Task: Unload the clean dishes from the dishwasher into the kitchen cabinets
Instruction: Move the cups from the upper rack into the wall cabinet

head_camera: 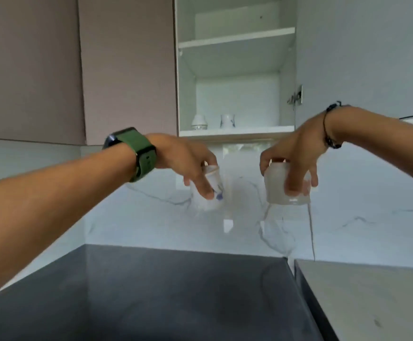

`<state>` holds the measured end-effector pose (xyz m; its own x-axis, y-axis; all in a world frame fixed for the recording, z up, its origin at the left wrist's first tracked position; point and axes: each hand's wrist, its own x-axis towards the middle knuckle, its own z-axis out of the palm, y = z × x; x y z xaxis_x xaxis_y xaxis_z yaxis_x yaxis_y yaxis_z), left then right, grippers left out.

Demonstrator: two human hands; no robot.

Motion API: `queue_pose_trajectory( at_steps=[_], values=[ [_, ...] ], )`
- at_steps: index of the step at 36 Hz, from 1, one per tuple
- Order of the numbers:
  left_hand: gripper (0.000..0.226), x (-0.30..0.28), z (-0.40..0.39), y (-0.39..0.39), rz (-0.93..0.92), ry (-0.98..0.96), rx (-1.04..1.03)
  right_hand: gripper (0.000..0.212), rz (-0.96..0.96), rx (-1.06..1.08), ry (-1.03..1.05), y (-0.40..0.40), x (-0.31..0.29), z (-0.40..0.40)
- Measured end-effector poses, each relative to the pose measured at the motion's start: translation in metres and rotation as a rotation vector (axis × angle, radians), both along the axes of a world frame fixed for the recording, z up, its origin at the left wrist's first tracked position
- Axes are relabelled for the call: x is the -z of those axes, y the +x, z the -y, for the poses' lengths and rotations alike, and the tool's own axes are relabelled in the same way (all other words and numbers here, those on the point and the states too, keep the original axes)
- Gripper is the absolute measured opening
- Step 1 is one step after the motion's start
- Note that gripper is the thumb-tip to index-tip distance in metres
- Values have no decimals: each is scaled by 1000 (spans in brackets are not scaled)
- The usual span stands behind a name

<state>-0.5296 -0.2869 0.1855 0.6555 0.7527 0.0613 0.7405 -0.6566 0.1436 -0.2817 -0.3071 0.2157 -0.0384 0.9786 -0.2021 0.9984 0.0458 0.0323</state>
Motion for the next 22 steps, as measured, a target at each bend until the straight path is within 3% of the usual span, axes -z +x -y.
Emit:
queue_pose_trajectory(
  at_steps=[3,9,16,22],
  values=[
    [30,-31,-32,14,112,18,65,51,-16,-26,-27,-28,-26,1],
    [41,-79,-109,52,268,67,99,46,24,46,209,0,-63,-67],
    [38,-119,-197,106,255,142,166,32,-67,66,399,46,-103,-135],
    [37,-153,-263,146,215,212,203,34,-49,160,520,73,-126,-182]
  ],
)
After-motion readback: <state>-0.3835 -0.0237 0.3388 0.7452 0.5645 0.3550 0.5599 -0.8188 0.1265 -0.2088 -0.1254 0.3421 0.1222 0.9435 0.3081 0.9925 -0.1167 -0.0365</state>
